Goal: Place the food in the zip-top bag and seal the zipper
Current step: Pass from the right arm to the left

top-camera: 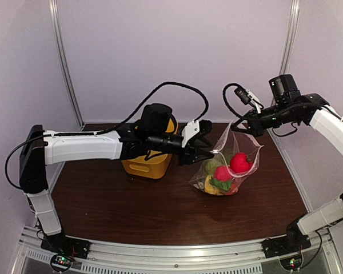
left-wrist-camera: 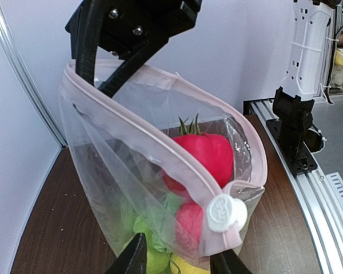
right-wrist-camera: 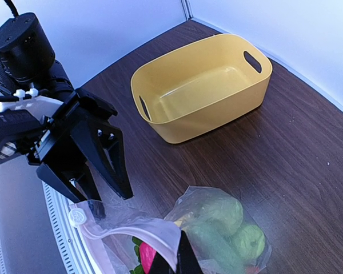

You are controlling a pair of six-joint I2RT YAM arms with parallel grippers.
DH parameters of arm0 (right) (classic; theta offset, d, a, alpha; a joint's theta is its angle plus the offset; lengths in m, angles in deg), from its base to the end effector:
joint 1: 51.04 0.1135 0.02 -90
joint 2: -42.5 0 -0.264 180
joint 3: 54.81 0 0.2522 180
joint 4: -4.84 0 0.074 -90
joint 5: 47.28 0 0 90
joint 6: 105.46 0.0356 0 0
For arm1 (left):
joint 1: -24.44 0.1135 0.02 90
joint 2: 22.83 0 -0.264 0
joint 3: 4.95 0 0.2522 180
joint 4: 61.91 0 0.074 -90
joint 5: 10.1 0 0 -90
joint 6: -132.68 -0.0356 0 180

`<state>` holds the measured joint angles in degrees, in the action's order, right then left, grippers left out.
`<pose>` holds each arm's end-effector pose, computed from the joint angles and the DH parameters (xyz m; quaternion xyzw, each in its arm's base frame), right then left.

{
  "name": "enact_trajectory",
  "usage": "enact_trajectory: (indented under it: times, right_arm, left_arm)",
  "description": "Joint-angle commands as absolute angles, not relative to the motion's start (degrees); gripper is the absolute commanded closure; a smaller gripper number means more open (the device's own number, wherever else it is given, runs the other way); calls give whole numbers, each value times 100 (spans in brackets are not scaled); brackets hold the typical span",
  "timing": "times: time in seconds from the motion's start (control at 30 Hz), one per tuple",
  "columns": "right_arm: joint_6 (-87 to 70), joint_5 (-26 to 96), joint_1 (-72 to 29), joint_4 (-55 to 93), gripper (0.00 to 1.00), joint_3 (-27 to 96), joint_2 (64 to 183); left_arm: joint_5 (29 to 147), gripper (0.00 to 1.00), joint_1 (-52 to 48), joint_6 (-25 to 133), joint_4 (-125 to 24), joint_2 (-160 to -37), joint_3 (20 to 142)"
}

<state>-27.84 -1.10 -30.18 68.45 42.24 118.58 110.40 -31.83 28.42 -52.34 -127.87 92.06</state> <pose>0.2392 0.1175 0.3925 -0.3866 0.7713 0.3683 0.3463 0.2282 -0.3743 0.3016 0.5763 0.5460 -0.4024 0.4559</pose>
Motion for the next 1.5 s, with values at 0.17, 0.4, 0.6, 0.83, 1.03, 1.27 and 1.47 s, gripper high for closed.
enact_trajectory:
  times: [0.17,0.4,0.6,0.83,1.03,1.27,1.47]
  right_arm:
    - [-2663,-198,-3021,6647,100,4200,11824]
    - [-2679,-105,-3021,6633,100,4155,11835]
    - [-2705,1,-3021,6648,100,4085,11835]
    - [-3012,231,-3208,7144,90,4523,12144]
    - [-4517,-572,-4364,8720,72,5217,12406]
    - [-6374,-243,-4661,9736,66,4418,12051]
    - [-6992,57,-4736,9875,65,4275,11882]
  left_arm:
    - [11161,68,-3276,2841,-5865,-12996,9040]
    - [11098,77,-3277,2979,-6001,-12996,9044]
    - [11125,82,-3282,3087,-6097,-12980,9016]
    - [10989,100,-3277,3377,-6332,-12977,8922]
    - [11117,100,-3273,3526,-6033,-13039,9048]
    - [11127,100,-3266,3601,-5843,-13028,9099]
    - [11087,100,-3251,3562,-5753,-13015,9099]
